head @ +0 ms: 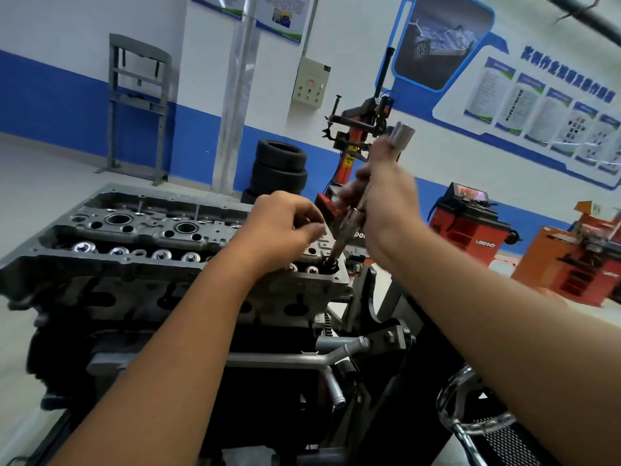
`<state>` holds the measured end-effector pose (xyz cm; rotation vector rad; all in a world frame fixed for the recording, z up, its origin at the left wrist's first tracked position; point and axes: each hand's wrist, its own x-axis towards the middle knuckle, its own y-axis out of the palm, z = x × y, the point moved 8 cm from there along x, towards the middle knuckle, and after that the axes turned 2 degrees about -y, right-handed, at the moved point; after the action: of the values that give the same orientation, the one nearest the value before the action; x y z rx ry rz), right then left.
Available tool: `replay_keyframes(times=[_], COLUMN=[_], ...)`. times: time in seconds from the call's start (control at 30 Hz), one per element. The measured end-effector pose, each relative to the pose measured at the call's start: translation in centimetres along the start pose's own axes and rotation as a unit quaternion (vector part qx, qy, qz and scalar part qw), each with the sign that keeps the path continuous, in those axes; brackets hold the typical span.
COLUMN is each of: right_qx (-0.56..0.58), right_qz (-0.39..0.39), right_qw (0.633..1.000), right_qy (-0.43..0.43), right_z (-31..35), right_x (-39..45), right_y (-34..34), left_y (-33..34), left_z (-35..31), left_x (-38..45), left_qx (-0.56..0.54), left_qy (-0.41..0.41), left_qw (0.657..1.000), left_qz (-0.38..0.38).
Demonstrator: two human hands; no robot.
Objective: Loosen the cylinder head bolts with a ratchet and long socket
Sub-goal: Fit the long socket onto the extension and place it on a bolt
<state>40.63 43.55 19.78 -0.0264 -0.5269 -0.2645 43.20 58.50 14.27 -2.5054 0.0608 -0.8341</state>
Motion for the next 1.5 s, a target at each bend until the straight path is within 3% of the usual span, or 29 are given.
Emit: replay_keyframes(times=[0.17,0.43,0.63,0.83,0.93,1.03,1.27,1.5], right_qx=[-0.004,-0.053,-0.032,0.048,0.049,0.080,0.240,0.405], right_qz=[-0.046,-0.073,-0.082,-0.052,-0.069,-0.097,-0.161,-0.227], right_qw=[0.998,0.996,0.996,0.997,0.996,0.990,0.950,0.875], right_qy=[0.031,0.021,0.011,0.011,0.029,0.068,0.114,0.136], right_z=[-5.3,-4.9,-3.5,0.6,0.7,1.0,1.4,-0.7], right_x=[-0.6,0.0,1.5,3.0,3.1,3.5,3.8,-0.5], right_y=[1.6,2.0,2.2,2.2,1.2,-0.1,-6.5,-17.7], left_y=[-3.1,-4.6,-3.5,2.1,3.7,4.5,6.8,10.4], left_z=[0.7,1.5,2.1,0.5,-0.8,-1.5,-4.3,-10.0], left_x=[-0.9,-1.6,-1.5,-1.5,-1.6,-1.3,-1.3,-4.0], left_qx=[-0.044,-0.061,-0.039,0.123,0.209,0.170,0.145,-0.026], left_qy=[-0.007,-0.001,-0.009,-0.020,-0.021,-0.037,0.030,0.091], left_qw=[0.995,0.992,0.996,0.987,0.975,0.984,0.989,0.995], left_qz=[-0.089,-0.106,-0.082,0.102,0.074,0.042,0.013,0.001])
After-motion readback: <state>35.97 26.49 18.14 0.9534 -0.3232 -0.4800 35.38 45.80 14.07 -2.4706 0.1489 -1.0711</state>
